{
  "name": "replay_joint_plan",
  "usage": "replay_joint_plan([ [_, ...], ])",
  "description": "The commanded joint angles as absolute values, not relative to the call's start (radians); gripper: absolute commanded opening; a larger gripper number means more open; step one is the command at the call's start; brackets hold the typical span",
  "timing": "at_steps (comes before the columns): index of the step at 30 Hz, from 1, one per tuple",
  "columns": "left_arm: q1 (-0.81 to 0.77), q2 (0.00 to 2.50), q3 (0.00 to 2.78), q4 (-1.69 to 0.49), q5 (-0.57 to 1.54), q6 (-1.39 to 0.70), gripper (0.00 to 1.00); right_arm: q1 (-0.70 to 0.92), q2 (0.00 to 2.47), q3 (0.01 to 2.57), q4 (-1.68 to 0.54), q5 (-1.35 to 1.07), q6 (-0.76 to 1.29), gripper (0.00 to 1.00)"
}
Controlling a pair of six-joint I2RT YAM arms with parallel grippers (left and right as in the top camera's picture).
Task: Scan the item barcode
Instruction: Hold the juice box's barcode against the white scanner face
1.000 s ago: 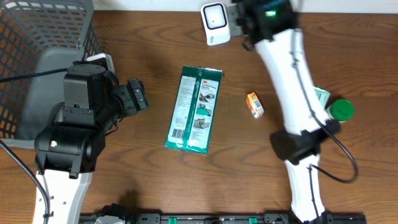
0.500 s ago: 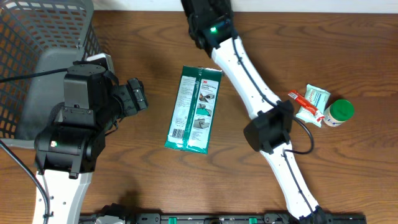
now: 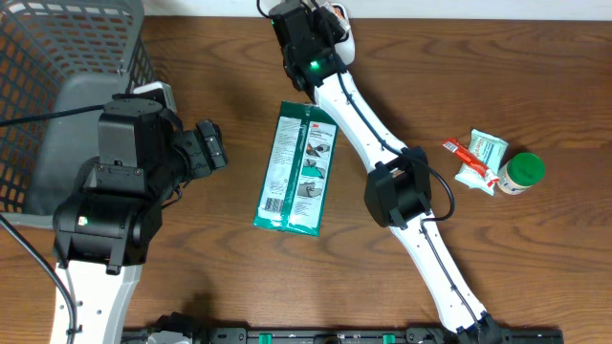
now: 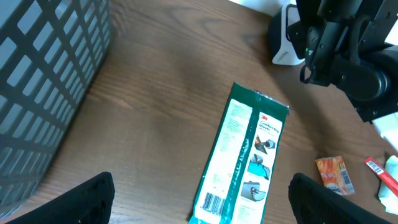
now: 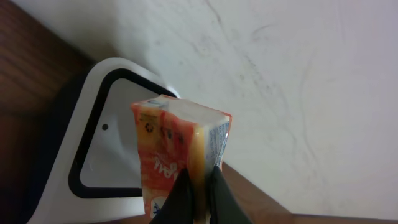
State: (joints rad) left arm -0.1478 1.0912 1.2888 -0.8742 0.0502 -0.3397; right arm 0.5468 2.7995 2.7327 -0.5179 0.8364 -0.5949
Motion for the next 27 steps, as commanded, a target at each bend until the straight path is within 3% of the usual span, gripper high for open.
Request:
replay_joint_plan([
  [1, -0.149, 1.090, 1.297, -0.874, 0.051, -0.338, 0.90, 0.535, 2.802, 2.731, -0.515, 0.839, -0.627, 0.01],
  [16, -0.149, 1.090, 1.297, -0.874, 0.051, -0.338, 0.90, 0.508, 2.802, 2.718, -0.583, 0.778, -0.656, 0.01],
  [27, -0.149, 1.090, 1.297, -0.874, 0.051, -0.338, 0.90, 0.507, 2.802, 2.718, -0.425, 0.804, -0.809, 0.01],
])
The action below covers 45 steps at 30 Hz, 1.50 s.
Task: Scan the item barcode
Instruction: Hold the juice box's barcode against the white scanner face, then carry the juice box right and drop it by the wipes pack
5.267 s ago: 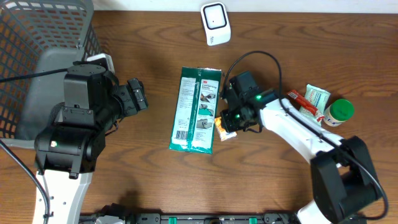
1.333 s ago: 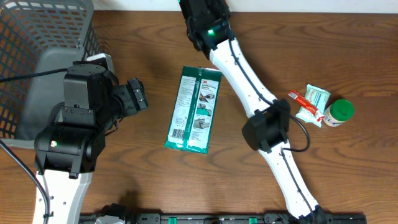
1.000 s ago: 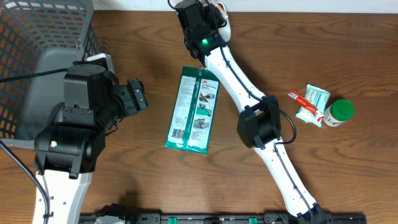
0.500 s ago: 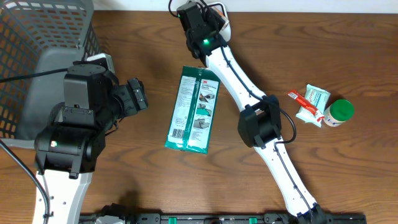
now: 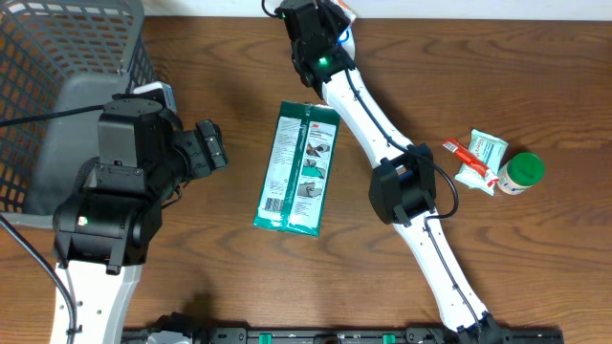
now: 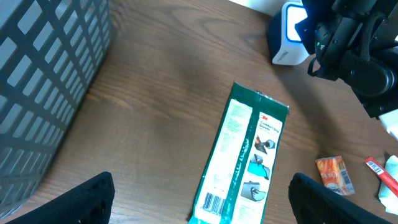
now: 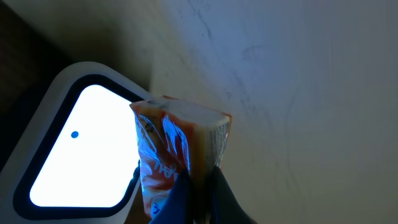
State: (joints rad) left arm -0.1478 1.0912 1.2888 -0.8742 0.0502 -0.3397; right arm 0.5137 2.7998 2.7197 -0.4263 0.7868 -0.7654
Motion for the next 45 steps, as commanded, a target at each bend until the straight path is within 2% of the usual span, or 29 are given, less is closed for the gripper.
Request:
replay_joint_plan([
  [1, -0.149, 1.090, 1.297, -0.874, 0.051, -0.338, 0.90, 0.506, 2.802, 2.718, -0.435, 0.794, -0.807, 0.01],
  [8, -0.149, 1.090, 1.297, -0.874, 0.051, -0.338, 0.90, 0.488, 2.800, 2.718, -0.497, 0.699, -0.634, 0.01],
  [14, -0.149, 1.090, 1.297, -0.874, 0.051, -0.338, 0.90, 0.484, 2.690, 2.721, -0.625, 0.677, -0.536, 0.01],
  [21, -0.149, 1.090, 1.297, -0.874, 0.051, -0.338, 0.90, 0.461, 2.437, 2.721, -0.986, 0.482, -0.312, 0.01],
  [27, -0.149, 1.090, 1.297, -0.874, 0.051, -0.338, 0.90, 0.381, 2.274, 2.721, -1.317, 0.312, -0.104, 0.01],
  [35, -0.149, 1.090, 1.297, -0.874, 0.051, -0.338, 0.90, 0.188, 2.297, 2.719, -1.679, 0.174, -0.043, 0.01],
  [40, -0.149, 1.090, 1.297, -0.874, 0.051, -0.338, 0.90, 0.090, 2.337, 2.653, -1.696, 0.167, 0.038, 0.01],
  [45, -0.149, 1.090, 1.297, -0.874, 0.051, -0.338, 0.90, 0.003, 2.342, 2.479, -1.691, 0.167, 0.047, 0.01],
])
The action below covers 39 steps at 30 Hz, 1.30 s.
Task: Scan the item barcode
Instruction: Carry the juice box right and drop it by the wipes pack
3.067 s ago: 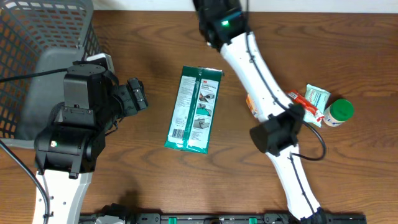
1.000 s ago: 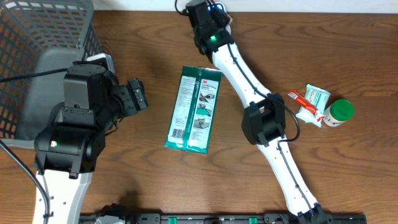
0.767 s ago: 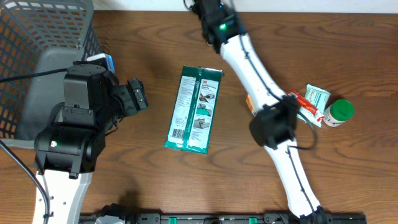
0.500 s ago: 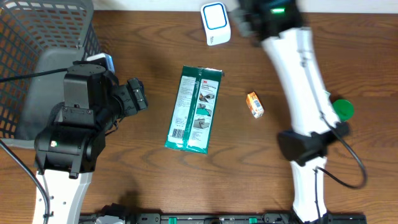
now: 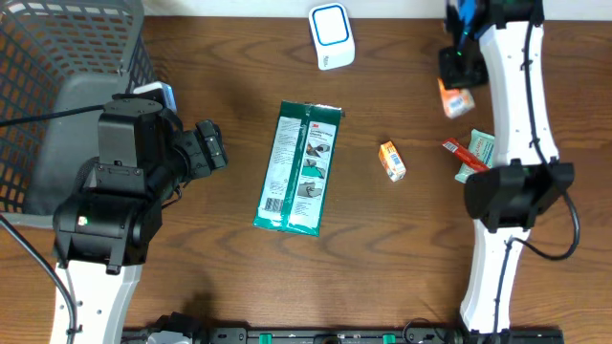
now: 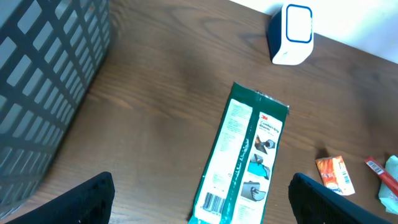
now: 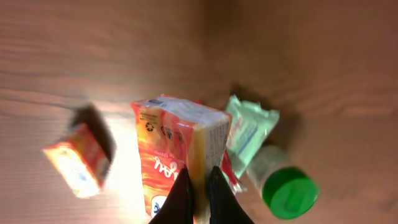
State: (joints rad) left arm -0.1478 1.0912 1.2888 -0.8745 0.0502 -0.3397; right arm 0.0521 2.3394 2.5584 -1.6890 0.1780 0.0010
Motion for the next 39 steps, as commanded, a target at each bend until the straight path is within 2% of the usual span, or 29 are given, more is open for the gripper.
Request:
replay_joint_plan([
  [1, -0.149, 1.090, 1.297, -0.874, 0.051, -0.338, 0.90, -0.010, 2.342, 2.444, -1.687, 0.167, 0.048, 0.01],
  [6, -0.149, 1.090, 1.297, -0.874, 0.051, -0.338, 0.90, -0.069, 2.342, 2.228, -1.604, 0.167, 0.039, 0.01],
  [9, -0.149, 1.090, 1.297, -0.874, 0.051, -0.338, 0.90, -0.094, 2.342, 2.140, -1.539, 0.167, 0.038, 0.13],
  [10, -0.149, 1.090, 1.297, -0.874, 0.051, -0.338, 0.90, -0.101, 2.342, 2.115, -1.520, 0.167, 0.036, 0.22],
  [12, -0.149, 1.090, 1.297, -0.874, 0.051, -0.338, 0.90, -0.111, 2.342, 2.086, -1.502, 0.167, 0.036, 0.82],
  [13, -0.149, 1.090, 1.297, -0.874, 0.051, -0.338, 0.90, -0.113, 2.342, 2.079, -1.502, 0.167, 0.036, 0.99],
  [29, -0.149, 1.090, 1.297, -0.874, 0.051, -0.338, 0.90, -0.114, 2.328, 2.149, -1.589, 0.095, 0.003, 0.99],
  [33, -0.149, 1.090, 1.297, -0.874, 0.051, -0.338, 0.90, -0.108, 2.328, 2.161, -1.588, -0.095, -0.012, 0.97],
  [35, -0.149, 1.090, 1.297, -0.874, 0.051, -0.338, 0.90, -0.103, 2.328, 2.166, -1.581, -0.249, -0.052, 0.90],
  [36, -0.149, 1.090, 1.297, -0.874, 0.051, -0.338, 0.90, -0.101, 2.328, 2.166, -1.573, -0.348, -0.083, 0.79],
  [37, -0.149, 1.090, 1.297, -0.874, 0.051, -0.338, 0.90, -0.099, 2.328, 2.166, -1.566, -0.407, -0.104, 0.74],
  [38, -0.149, 1.090, 1.297, -0.874, 0.051, -0.338, 0.90, -0.097, 2.328, 2.165, -1.557, -0.485, -0.132, 0.60],
  [39, -0.149, 1.090, 1.297, -0.874, 0.051, -0.338, 0.90, -0.094, 2.328, 2.165, -1.547, -0.533, -0.140, 0.39],
])
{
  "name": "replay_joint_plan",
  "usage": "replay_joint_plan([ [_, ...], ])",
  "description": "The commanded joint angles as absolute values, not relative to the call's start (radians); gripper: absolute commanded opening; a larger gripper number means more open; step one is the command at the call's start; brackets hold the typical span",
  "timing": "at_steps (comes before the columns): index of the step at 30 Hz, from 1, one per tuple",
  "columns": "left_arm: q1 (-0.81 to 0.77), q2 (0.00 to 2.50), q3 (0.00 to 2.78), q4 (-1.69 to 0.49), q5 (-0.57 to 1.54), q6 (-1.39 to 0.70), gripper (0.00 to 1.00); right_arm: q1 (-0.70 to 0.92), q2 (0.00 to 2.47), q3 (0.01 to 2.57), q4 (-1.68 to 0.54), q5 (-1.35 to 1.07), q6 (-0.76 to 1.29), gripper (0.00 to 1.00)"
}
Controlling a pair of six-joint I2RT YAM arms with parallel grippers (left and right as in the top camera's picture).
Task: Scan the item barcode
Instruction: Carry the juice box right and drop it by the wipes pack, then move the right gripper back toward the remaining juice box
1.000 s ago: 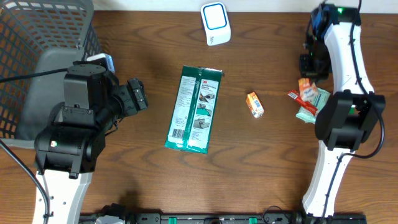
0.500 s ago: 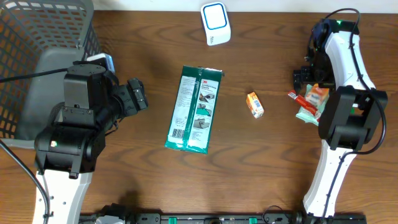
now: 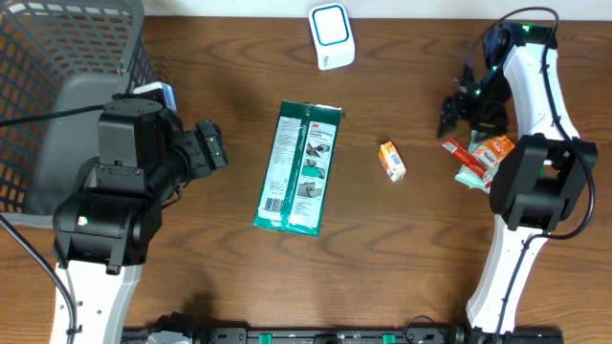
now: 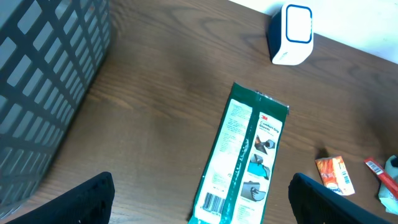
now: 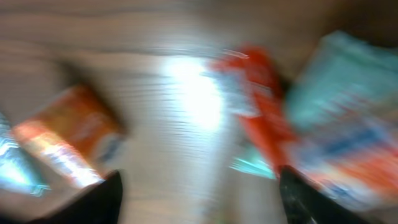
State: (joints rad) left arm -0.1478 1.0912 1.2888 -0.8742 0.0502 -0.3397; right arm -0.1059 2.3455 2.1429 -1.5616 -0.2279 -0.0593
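The orange juice carton [image 3: 496,149] lies on the pile of packets at the right, free of any grip. My right gripper [image 3: 452,112] hovers just left of that pile, open and empty; its wrist view is blurred, with the right gripper [image 5: 199,199] over bare wood between a small orange box [image 5: 67,140] and a red sachet [image 5: 261,106]. The white scanner [image 3: 331,34] stands at the table's far edge, also seen as the scanner [image 4: 291,34]. My left gripper [image 4: 202,205] is open near the green wipes pack [image 4: 244,160].
A grey mesh basket [image 3: 57,57] fills the far left corner. The green wipes pack [image 3: 298,168] lies mid-table, with the small orange box [image 3: 392,161] to its right. A teal packet [image 3: 469,174] lies under the carton at the right edge.
My right gripper was shut on the orange carton above the right-hand pile. Now it is open and empty beside the pile, and the carton lies on the packets. The left arm has not moved.
My right gripper held the orange carton in front of the dark scanner at the far edge. Then the scanner window lit up white with the carton before it. Then the carton was over the right-hand pile, still gripped. Now it lies there, released.
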Motion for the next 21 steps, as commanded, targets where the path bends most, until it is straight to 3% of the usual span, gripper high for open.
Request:
replay_joint_plan([
  [1, -0.149, 1.090, 1.297, -0.874, 0.051, -0.338, 0.90, -0.091, 2.328, 2.165, -1.534, -0.574, -0.139, 0.17],
  [2, -0.149, 1.090, 1.297, -0.874, 0.051, -0.338, 0.90, -0.086, 2.328, 2.165, -1.528, -0.594, -0.139, 0.01],
  [7, -0.149, 1.090, 1.297, -0.874, 0.051, -0.338, 0.90, -0.025, 2.328, 2.140, -1.528, -0.557, -0.139, 0.01],
  [21, -0.149, 1.090, 1.297, -0.874, 0.051, -0.338, 0.90, 0.170, 2.328, 2.026, -1.411, -0.131, 0.075, 0.02],
])
